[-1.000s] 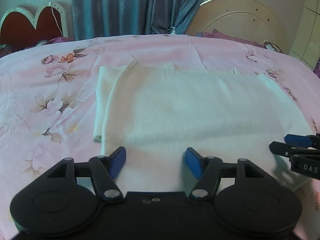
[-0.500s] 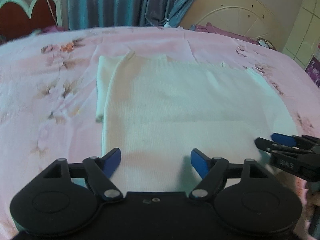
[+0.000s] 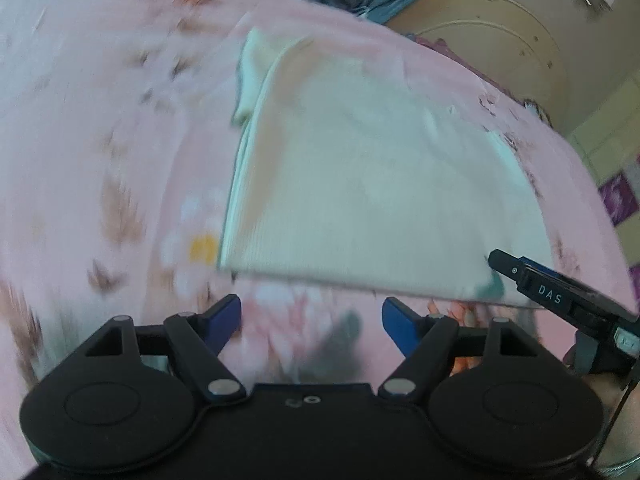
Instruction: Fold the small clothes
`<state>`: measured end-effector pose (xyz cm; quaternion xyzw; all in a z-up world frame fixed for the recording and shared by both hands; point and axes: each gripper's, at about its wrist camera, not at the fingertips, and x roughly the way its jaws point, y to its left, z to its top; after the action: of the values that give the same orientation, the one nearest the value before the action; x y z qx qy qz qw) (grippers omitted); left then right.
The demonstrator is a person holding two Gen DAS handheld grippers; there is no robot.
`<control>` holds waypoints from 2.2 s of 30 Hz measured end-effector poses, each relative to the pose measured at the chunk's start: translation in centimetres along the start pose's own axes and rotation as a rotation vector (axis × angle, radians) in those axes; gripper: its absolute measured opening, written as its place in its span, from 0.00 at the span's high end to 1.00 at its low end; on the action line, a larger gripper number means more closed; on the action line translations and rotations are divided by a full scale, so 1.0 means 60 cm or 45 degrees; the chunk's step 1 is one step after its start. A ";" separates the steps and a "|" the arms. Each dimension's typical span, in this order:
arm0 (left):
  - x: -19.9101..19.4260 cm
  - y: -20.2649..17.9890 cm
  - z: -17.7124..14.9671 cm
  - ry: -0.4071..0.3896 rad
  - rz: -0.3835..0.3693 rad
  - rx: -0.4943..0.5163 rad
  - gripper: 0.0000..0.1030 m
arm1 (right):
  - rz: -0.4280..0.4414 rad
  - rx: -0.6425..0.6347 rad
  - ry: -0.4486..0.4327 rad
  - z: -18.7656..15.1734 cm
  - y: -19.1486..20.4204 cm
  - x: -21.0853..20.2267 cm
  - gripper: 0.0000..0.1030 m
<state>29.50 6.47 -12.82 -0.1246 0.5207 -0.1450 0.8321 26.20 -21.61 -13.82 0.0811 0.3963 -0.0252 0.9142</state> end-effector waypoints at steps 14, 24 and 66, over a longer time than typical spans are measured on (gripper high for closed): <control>0.060 0.043 0.008 -0.288 -0.349 -0.610 0.12 | 0.188 -0.022 -0.045 0.033 0.014 0.005 0.53; 0.121 0.047 0.037 -0.549 -0.373 -0.746 0.59 | 0.201 -0.105 -0.107 0.097 0.030 0.058 0.53; 0.195 -0.373 0.007 -0.281 -0.274 0.597 0.72 | 0.202 0.342 -0.152 0.084 -0.263 -0.026 0.53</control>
<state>32.26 -18.60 -14.34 0.0018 0.3631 -0.3345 0.8696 27.02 -38.01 -11.31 0.2321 0.3266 -0.0105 0.9162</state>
